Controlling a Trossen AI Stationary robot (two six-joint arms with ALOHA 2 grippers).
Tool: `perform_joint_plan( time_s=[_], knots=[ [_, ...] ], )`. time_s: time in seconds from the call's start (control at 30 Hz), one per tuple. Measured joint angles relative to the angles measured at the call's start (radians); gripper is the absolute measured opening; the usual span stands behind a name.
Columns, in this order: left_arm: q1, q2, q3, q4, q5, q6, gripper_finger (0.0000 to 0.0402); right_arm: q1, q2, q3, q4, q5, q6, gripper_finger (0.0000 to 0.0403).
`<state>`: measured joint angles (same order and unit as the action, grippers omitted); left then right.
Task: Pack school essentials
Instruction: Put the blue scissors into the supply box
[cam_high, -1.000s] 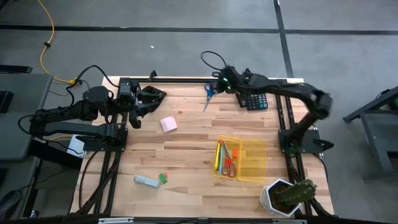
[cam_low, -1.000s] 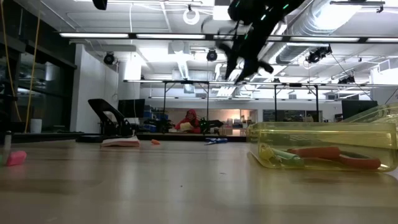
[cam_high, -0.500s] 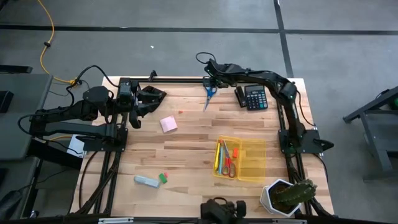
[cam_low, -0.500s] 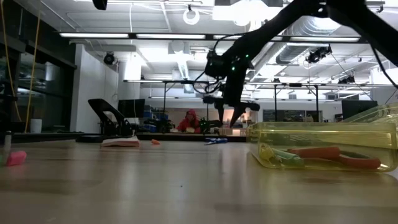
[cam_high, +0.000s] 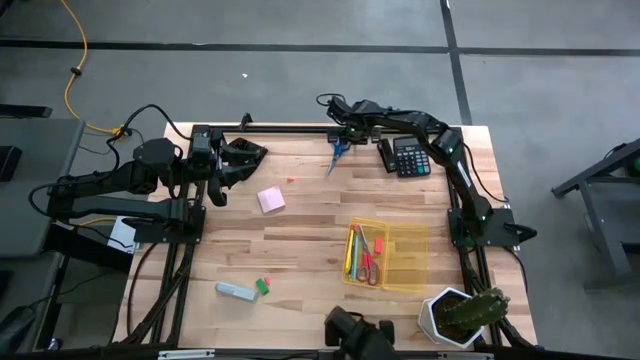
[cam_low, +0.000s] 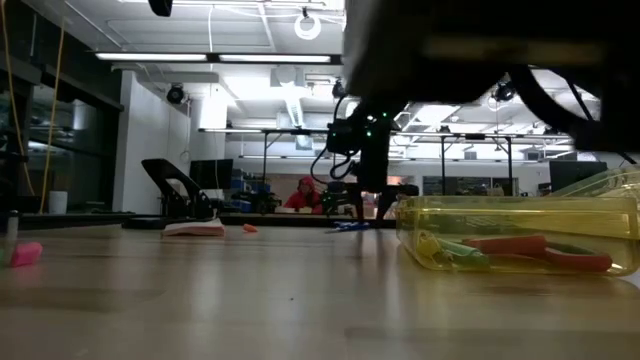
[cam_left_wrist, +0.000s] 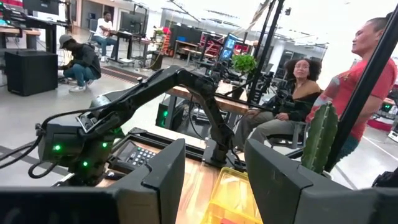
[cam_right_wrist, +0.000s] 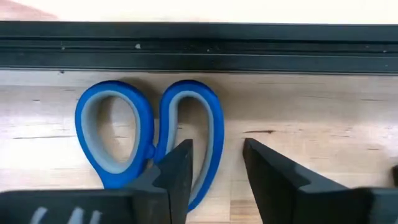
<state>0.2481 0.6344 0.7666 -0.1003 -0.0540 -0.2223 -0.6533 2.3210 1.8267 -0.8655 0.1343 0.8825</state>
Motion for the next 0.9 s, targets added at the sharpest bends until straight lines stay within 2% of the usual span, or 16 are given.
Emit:
perform_joint_plan(
  time_s=[0.13,0.37,0.53,0.67,0.9],
  knots=[
    [0.000,0.000,0.000,0.000,-0.002,0.017,0.0156,-0.002,0.005,-0.003,-0.021,-0.004,-0.001,0.0108],
    [0.000,0.000,0.000,0.000,-0.011,0.017,0.0156,-0.002,0.009,-0.003,-0.031,-0.010,-0.055,0.0012],
    [0.000,0.000,0.000,0.000,-0.018,0.017,0.0156,-0.002,0.002,-0.005,-0.024,-0.006,-0.063,0.0017],
    [0.000,-0.001,0.000,0.000,-0.018,0.017,0.0156,0.006,-0.041,-0.016,0.000,0.003,-0.161,0.0005],
    [0.000,-0.001,0.000,0.000,-0.018,0.017,0.0156,0.061,-0.291,-0.009,0.062,0.013,-0.368,0.0003]
  ],
)
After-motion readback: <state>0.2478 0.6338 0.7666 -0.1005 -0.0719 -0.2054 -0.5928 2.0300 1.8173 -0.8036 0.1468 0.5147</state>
